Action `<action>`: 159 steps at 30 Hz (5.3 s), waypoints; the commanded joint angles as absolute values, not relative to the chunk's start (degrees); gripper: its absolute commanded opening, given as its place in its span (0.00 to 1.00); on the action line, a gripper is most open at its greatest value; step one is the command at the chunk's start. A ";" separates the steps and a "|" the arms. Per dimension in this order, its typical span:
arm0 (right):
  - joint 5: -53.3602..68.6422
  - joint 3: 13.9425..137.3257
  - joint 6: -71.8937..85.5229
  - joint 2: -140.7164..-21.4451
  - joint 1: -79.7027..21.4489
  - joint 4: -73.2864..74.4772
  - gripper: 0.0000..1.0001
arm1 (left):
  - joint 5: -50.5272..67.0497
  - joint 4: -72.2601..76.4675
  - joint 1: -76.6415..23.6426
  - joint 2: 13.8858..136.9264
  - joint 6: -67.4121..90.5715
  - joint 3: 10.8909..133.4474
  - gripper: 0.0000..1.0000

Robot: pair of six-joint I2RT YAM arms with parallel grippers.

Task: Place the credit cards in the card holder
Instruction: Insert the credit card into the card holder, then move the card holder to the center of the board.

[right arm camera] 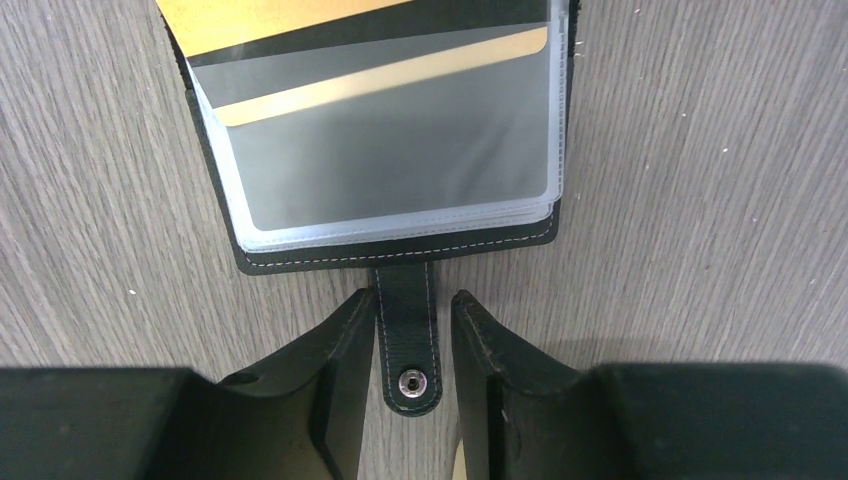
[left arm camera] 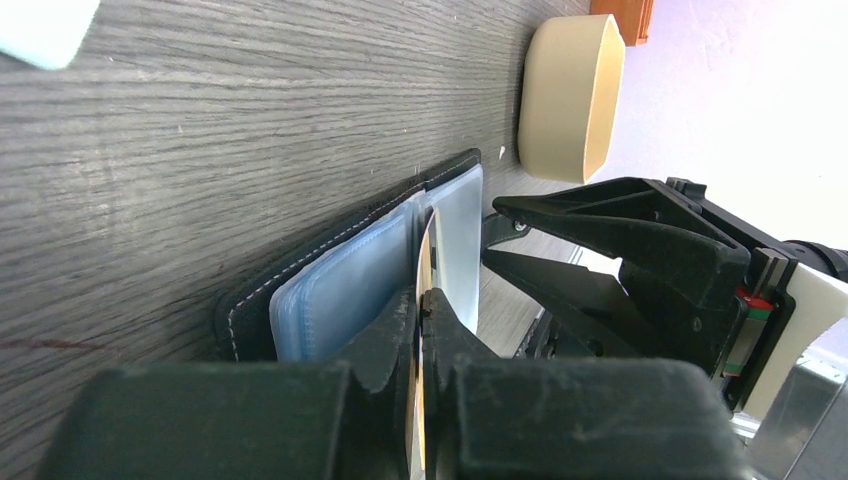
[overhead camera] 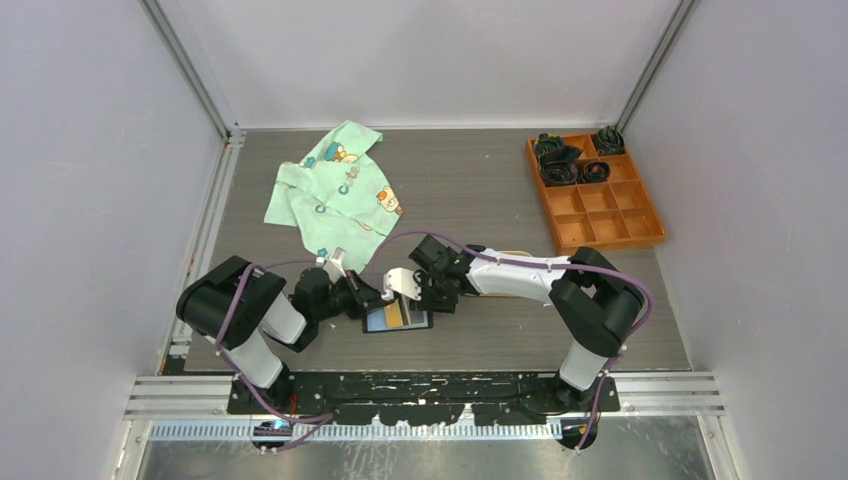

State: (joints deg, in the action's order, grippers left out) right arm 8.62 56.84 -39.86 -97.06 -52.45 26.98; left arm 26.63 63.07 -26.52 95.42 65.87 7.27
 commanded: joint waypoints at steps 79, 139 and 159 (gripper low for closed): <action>3.71 64.14 -41.42 -99.86 -60.84 20.28 0.11 | 30.50 81.95 -23.29 110.64 67.31 5.93 0.26; 51.12 53.00 -56.78 -65.70 -13.14 51.43 1.00 | 1.56 -11.54 -34.06 54.96 46.47 20.76 0.58; 34.24 47.30 -57.12 -65.57 -15.60 41.06 0.95 | 2.40 -4.19 -44.42 72.95 47.94 30.20 0.41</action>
State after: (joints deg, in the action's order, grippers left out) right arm 39.70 48.07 -57.76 -65.65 -15.14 46.46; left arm 3.55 -8.71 -42.94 70.32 47.59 27.35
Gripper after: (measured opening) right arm 0.978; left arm 0.412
